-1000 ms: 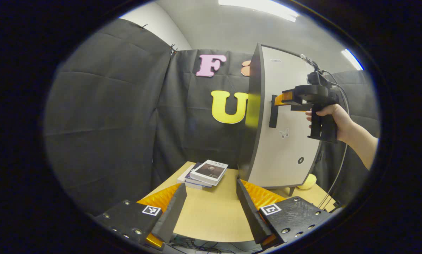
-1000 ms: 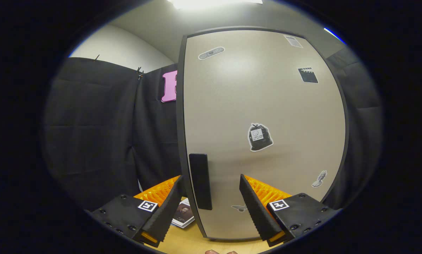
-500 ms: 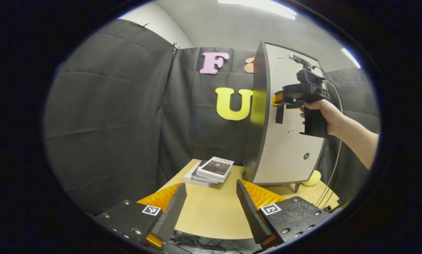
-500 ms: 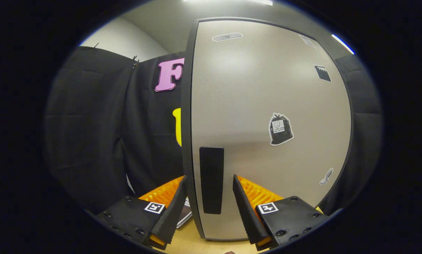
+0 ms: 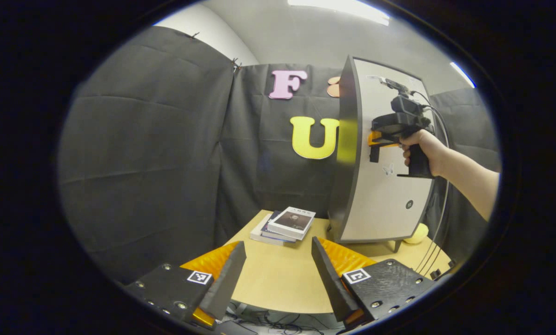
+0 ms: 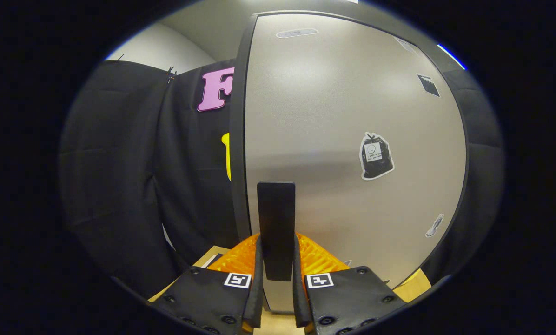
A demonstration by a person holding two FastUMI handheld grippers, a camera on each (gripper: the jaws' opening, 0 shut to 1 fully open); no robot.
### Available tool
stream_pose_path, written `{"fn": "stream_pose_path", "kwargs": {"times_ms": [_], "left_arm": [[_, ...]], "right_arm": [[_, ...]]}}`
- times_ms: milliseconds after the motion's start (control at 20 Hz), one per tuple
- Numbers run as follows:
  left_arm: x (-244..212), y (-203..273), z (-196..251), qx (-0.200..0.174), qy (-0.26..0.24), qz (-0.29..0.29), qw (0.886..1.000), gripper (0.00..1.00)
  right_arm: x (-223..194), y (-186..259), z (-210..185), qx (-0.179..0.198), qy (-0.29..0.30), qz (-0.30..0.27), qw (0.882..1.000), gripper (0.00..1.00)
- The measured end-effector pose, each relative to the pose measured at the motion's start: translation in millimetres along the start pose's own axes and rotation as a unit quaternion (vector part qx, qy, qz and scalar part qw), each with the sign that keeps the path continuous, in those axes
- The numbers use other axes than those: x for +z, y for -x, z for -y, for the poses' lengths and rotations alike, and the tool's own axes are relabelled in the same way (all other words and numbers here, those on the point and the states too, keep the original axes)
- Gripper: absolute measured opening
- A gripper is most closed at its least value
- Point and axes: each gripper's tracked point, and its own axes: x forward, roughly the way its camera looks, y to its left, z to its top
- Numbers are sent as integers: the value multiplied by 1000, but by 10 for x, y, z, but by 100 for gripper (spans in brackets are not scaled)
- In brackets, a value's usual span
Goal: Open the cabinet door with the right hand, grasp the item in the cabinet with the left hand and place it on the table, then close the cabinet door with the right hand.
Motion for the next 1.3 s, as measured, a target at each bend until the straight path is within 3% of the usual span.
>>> {"fn": "stream_pose_path", "kwargs": {"times_ms": [300,1300], "left_arm": [[-57,25,107,-10,-2,-4,1000,86],[-104,89,574,-43,-12,-13,999,86]], "right_arm": [[-17,31,-7,27,-8,13,1000,15],[-27,727,-6,140,15,1,990,17]]}}
